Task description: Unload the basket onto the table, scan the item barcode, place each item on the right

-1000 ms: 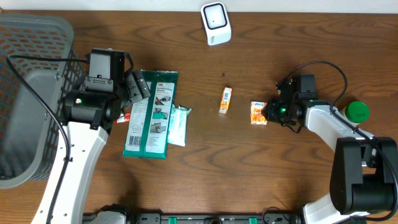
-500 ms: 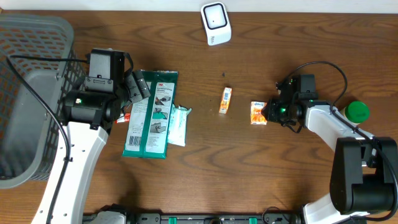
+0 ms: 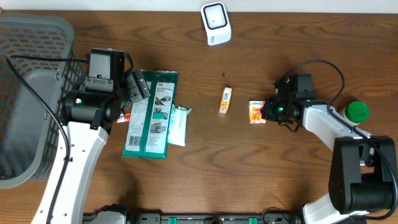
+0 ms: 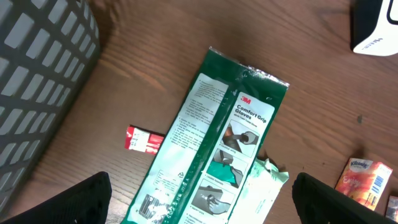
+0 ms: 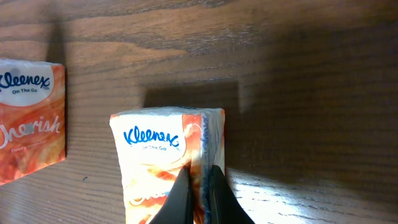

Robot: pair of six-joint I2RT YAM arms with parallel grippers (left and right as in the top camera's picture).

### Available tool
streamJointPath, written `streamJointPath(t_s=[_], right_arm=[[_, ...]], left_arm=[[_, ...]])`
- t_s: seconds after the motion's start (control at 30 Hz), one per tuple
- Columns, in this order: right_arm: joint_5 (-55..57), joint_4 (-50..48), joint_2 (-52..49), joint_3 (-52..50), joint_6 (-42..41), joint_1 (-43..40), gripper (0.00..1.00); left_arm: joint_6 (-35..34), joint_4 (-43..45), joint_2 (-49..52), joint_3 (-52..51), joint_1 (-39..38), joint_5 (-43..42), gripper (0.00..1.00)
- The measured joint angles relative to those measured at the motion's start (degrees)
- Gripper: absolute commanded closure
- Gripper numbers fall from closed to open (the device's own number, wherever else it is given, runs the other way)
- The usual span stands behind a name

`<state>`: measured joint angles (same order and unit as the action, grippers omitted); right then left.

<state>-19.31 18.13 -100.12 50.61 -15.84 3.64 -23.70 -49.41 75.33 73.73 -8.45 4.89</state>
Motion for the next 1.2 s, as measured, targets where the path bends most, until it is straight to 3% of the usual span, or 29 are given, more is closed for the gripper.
streamJointPath(t_s=[0.2,0.67,0.93,1.2], right_arm=[[-1.05,1.73,0.00,0.66,2.49,-0.59,0.99],[3.67,23.37,3.67,15.23,7.17,-2.32,0.99],[19.41,31.15,6.49,27.52,7.43,4.20,0.99],[39.80,26.88,6.54,30.23,8.98,15.72,0.99]], left_arm=[[0.02,-0.02,0.00,0.00,0.00,0.00,0.07],[0.00,-0.02,0.00,0.00,0.00,0.00,0.07],[0.00,-0.02,0.00,0.00,0.00,0.00,0.07],[0.00,-0.02,0.00,0.00,0.00,0.00,0.07]])
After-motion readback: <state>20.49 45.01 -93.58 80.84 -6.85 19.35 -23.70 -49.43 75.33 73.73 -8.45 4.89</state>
